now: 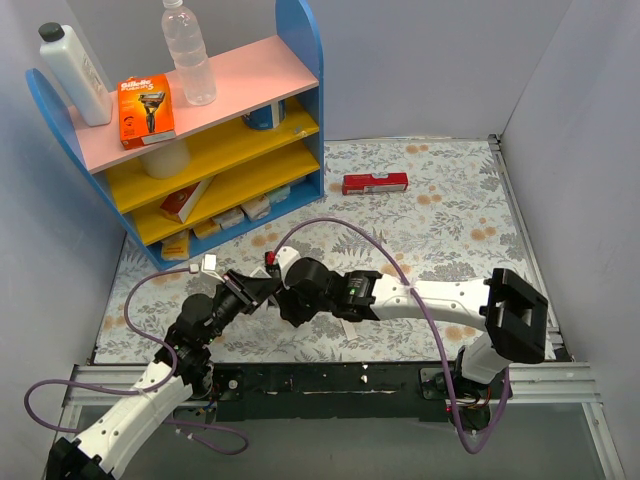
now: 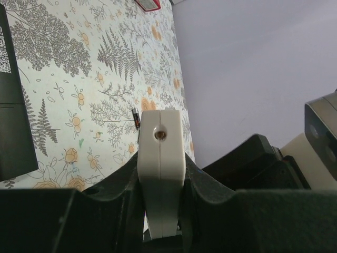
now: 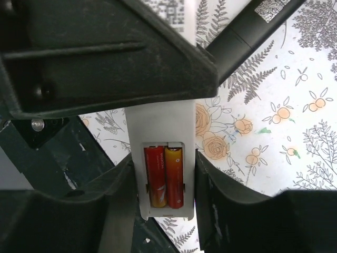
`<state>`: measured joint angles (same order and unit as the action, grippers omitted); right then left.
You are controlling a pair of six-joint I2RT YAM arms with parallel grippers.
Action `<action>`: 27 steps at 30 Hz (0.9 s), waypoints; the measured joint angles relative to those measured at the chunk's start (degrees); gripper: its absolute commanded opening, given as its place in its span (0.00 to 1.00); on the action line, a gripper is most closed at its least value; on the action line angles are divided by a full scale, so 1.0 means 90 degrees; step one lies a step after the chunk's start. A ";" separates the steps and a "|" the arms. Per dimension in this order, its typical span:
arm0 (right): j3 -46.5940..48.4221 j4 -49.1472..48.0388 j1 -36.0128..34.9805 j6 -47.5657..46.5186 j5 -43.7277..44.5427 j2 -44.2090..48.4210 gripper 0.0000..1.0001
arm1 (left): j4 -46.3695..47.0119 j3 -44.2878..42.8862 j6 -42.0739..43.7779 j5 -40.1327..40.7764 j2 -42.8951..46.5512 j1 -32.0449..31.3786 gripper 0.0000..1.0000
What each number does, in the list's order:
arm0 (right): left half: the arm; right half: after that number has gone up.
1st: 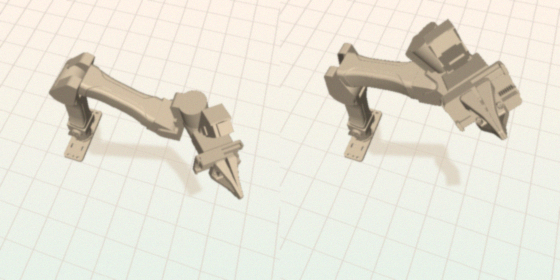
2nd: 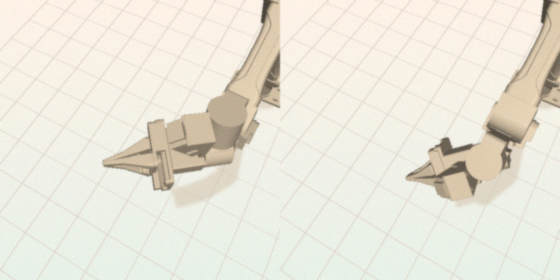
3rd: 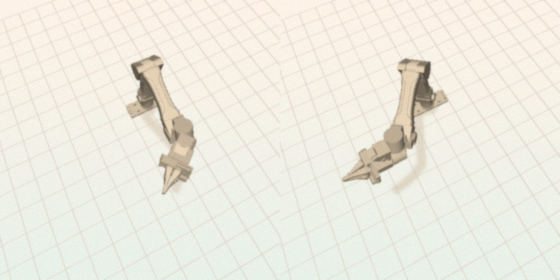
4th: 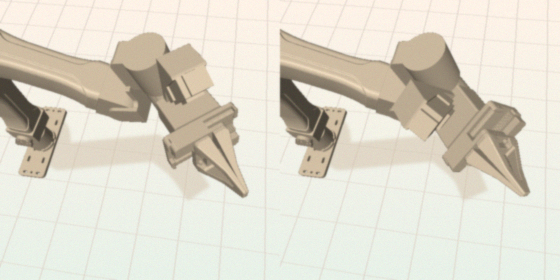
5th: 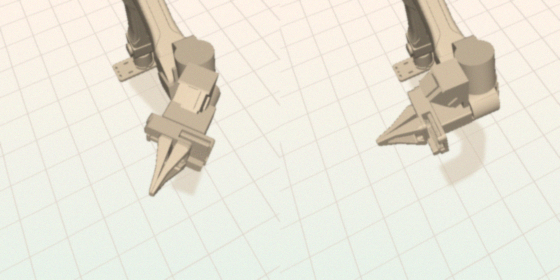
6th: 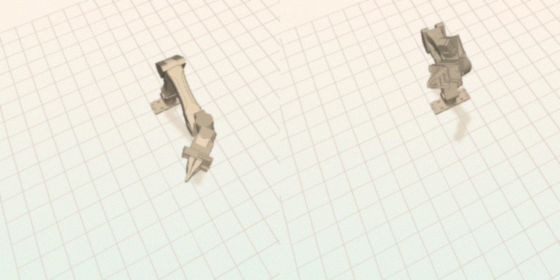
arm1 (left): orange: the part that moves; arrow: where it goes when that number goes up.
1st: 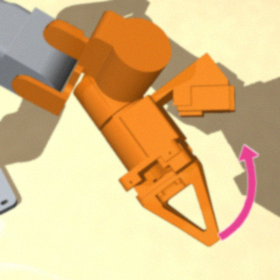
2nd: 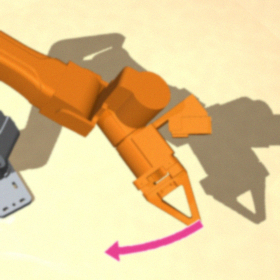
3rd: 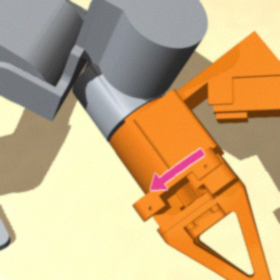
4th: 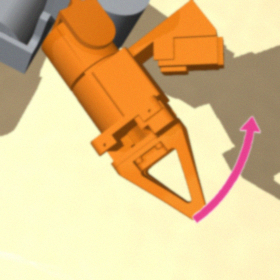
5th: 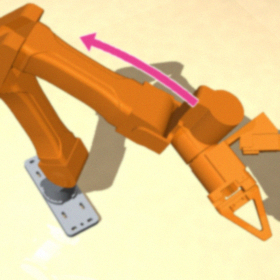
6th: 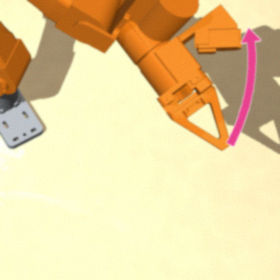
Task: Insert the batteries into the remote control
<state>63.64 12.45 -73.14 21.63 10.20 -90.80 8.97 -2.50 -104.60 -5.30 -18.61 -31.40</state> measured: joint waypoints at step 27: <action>-0.0806 0.1175 -0.0226 -0.1596 -0.0935 -0.0284 0.06 | -0.4012 -0.2951 0.1586 0.3402 0.0522 -0.0024 0.92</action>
<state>56.38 23.03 -75.18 7.27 1.78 -93.36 -27.14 -29.06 -90.32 25.32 -13.91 -31.62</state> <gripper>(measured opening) 0.459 0.920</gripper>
